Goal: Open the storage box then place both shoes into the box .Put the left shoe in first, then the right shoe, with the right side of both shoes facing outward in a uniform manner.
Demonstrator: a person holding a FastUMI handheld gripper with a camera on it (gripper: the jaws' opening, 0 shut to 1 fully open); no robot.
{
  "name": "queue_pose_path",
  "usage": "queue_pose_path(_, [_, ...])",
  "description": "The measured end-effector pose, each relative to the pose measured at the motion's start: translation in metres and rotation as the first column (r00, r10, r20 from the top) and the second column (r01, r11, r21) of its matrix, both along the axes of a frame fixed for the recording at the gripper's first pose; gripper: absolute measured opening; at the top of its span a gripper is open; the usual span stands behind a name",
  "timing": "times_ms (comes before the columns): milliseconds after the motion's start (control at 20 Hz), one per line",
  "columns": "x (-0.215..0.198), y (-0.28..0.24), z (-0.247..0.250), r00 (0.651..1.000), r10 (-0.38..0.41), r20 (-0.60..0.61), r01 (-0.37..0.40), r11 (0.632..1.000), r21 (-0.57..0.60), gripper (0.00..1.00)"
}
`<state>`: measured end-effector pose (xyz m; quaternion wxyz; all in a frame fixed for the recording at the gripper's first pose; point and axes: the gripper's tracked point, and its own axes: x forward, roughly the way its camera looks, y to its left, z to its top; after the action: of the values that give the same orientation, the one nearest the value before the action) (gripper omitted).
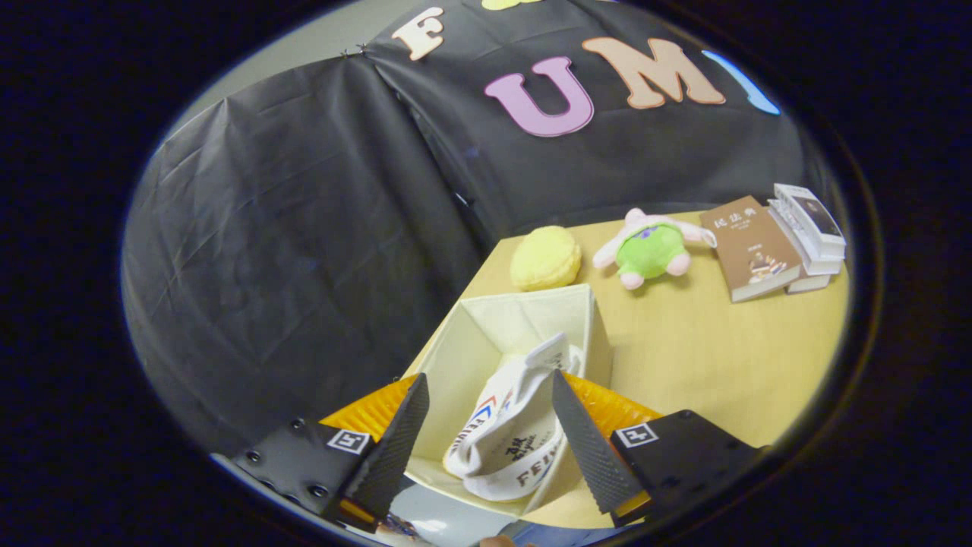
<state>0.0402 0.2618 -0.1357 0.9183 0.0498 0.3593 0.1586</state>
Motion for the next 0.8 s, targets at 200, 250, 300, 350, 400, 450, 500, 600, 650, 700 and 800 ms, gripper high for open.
queue_pose_path(200, [0.004,-0.036,0.022,0.988,0.017,0.154,-0.006,0.997,-0.074,1.00])
queue_pose_path(250, [0.005,-0.047,0.027,0.981,0.028,0.191,-0.009,0.995,-0.100,1.00])
queue_pose_path(300, [0.005,-0.057,0.031,0.973,0.041,0.226,-0.010,0.991,-0.135,1.00])
queue_pose_path(350, [0.005,-0.069,0.035,0.964,0.051,0.261,-0.006,0.986,-0.168,1.00])
queue_pose_path(400, [0.006,-0.079,0.042,0.953,0.061,0.297,-0.002,0.981,-0.194,1.00])
queue_pose_path(450, [0.006,-0.088,0.046,0.941,0.067,0.333,0.007,0.977,-0.215,1.00])
queue_pose_path(500, [0.004,-0.095,0.052,0.928,0.076,0.365,0.010,0.974,-0.228,1.00])
queue_pose_path(600, [0.000,-0.108,0.063,0.901,0.090,0.425,0.016,0.971,-0.238,1.00])
queue_pose_path(650, [-0.005,-0.109,0.074,0.888,0.091,0.451,0.023,0.971,-0.239,1.00])
queue_pose_path(700, [-0.008,-0.119,0.081,0.876,0.079,0.476,0.043,0.970,-0.240,1.00])
queue_pose_path(800, [-0.012,-0.141,0.092,0.849,0.054,0.525,0.082,0.969,-0.232,1.00])
